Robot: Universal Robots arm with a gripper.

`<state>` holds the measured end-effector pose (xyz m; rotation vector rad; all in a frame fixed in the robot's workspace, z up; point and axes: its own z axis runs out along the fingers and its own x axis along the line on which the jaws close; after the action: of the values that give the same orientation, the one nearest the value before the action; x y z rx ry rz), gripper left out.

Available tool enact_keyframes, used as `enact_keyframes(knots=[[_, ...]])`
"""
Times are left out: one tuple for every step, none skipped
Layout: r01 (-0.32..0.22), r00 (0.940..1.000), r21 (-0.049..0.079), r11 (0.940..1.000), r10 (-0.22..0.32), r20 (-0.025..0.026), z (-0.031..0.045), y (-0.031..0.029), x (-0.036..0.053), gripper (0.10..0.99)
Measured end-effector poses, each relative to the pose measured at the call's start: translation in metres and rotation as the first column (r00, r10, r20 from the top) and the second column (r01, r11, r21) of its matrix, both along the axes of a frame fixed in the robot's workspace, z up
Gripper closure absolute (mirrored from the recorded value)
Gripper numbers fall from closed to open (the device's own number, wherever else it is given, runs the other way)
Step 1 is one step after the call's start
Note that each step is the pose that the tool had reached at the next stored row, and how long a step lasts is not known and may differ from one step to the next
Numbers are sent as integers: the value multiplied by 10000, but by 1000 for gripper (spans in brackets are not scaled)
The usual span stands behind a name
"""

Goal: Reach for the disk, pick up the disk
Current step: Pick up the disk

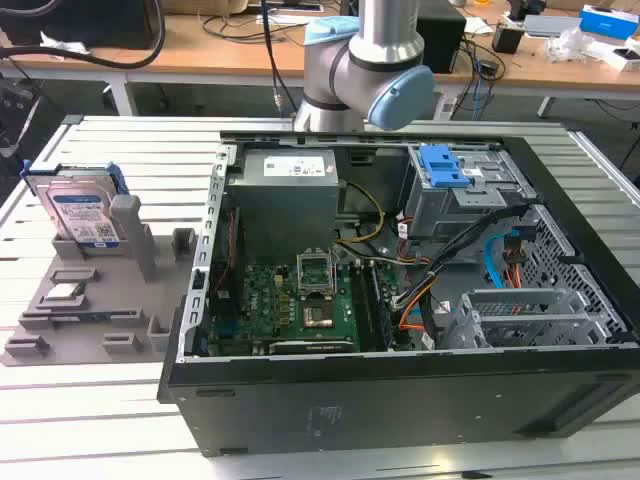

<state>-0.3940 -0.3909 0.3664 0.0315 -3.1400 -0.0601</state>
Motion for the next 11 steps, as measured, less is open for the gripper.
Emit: enact_keyframes(knots=[[-306,9995,-1,9995,306,0,0,1,0,980],[-432,9991,-1,9991,432,0,0,1,-1,980],[-603,9982,-1,9982,603,-1,0,1,-1,980],[-937,9956,0,9956,937,0,0,0,0,980],[-1207,9927,-1,9927,1207,0,0,0,0,980],[-1467,9892,0,9892,1467,0,0,0,0,980],[-1746,9846,-1,9846,1746,0,0,0,0,980],[-1991,9800,-1,9800,1991,0,0,0,0,980],[-2159,9764,0,9764,2159,0,0,0,0,980],[-2228,9749,-1,9749,2228,0,0,0,0,980],[-2274,9738,0,9738,2274,0,0,0,0,980]])
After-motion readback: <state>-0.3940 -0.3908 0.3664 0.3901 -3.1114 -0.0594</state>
